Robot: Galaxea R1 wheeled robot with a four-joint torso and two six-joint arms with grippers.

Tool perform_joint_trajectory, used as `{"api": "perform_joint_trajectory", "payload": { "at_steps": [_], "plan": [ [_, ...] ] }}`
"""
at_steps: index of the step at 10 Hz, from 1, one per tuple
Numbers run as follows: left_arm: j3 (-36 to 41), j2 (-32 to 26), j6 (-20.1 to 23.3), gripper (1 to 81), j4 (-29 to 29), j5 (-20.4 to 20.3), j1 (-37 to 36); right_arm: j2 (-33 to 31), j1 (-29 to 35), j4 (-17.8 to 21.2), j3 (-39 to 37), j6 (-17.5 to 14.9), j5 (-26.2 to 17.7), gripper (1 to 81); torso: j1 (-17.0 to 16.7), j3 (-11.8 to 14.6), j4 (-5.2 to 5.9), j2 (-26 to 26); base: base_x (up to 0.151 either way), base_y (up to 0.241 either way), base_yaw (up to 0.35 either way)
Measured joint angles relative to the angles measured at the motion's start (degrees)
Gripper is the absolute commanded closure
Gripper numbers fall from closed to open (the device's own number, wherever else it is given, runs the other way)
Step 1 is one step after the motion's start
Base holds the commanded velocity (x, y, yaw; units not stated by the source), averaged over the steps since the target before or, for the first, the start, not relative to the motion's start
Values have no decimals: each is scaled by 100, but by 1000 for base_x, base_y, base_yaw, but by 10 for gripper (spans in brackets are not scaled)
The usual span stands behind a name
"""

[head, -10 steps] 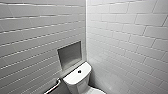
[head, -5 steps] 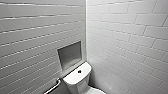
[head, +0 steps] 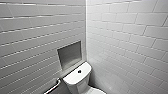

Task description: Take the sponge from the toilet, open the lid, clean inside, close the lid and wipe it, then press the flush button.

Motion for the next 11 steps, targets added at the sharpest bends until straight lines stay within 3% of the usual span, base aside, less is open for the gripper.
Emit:
{"api": "perform_joint_trajectory", "payload": {
  "at_steps": [5,6,11],
  "plan": [
    [177,-9,0,10,-1039,606,-1434,0,0,5,0,0,4,811,0,-5,0,2,0,0,0],
    [179,30,-41,811,-1248,681,-1690,0,0,5,0,0,6,811,0,-5,0,5,0,0,0],
    [-723,712,-172,811,-1907,968,-2414,-15,0,17,0,0,20,811,2,-11,0,7,0,0,0]
  ]
}}
